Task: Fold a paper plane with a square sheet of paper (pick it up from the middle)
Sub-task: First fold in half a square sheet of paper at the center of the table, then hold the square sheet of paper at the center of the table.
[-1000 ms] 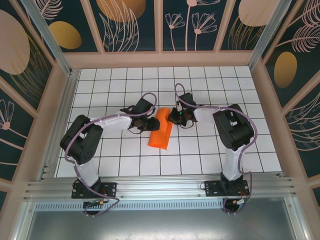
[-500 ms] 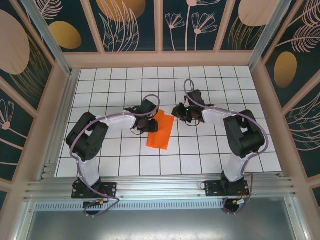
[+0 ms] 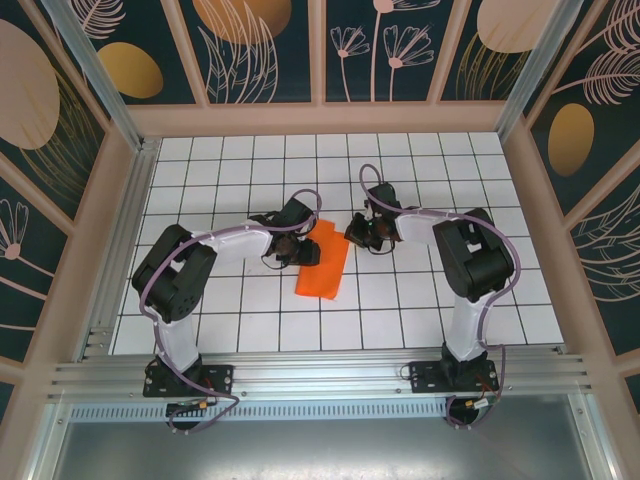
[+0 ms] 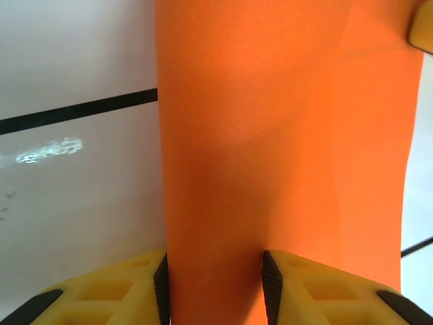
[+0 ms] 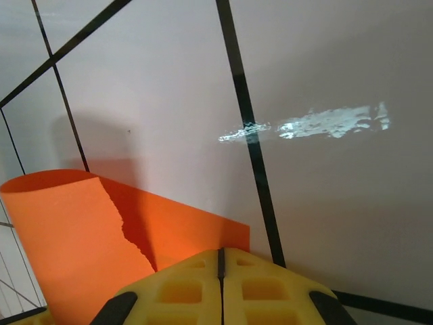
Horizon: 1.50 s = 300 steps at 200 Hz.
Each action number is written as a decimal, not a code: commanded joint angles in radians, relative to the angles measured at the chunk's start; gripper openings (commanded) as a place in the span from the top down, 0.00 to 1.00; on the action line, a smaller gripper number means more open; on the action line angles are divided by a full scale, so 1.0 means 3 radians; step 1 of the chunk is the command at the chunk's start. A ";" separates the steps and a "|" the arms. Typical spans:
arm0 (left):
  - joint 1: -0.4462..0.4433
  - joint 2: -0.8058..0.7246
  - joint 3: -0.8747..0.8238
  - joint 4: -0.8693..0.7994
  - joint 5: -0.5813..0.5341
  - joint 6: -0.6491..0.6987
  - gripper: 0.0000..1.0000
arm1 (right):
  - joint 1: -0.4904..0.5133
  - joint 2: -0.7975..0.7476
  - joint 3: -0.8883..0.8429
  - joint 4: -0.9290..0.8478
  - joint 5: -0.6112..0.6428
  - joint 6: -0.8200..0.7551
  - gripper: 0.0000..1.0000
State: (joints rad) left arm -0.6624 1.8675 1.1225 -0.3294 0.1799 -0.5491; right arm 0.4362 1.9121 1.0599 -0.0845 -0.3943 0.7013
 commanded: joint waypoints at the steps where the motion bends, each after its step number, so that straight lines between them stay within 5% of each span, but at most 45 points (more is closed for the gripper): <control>1: -0.0018 -0.0095 0.0101 -0.0099 0.0182 0.0169 0.59 | 0.0029 0.0074 0.0068 -0.0125 -0.0006 -0.0053 0.96; 98: -0.0092 -0.0028 0.0211 -0.0230 0.0423 0.0456 0.55 | 0.0003 0.0156 -0.0110 0.0134 -0.0181 0.0070 0.97; 178: -0.0103 0.0218 0.0323 -0.0397 0.0280 0.0507 0.56 | -0.0036 0.0299 0.0008 0.0332 -0.0468 0.0021 0.96; 245: -0.0103 0.0353 0.0425 -0.0589 0.0015 0.0409 0.56 | -0.0190 -0.0325 -0.0130 0.0158 -0.0211 -0.0214 0.79; 300: -0.0100 0.0356 0.0466 -0.0600 0.0030 0.0409 0.56 | -0.0004 -0.0340 -0.0199 -0.0135 -0.0267 -0.0428 0.80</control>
State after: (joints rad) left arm -0.6941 1.9450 1.2457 -0.4732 0.2241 -0.4187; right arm 0.4019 1.8019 1.0187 -0.0490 -0.4717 0.6224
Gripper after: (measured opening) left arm 0.441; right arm 0.211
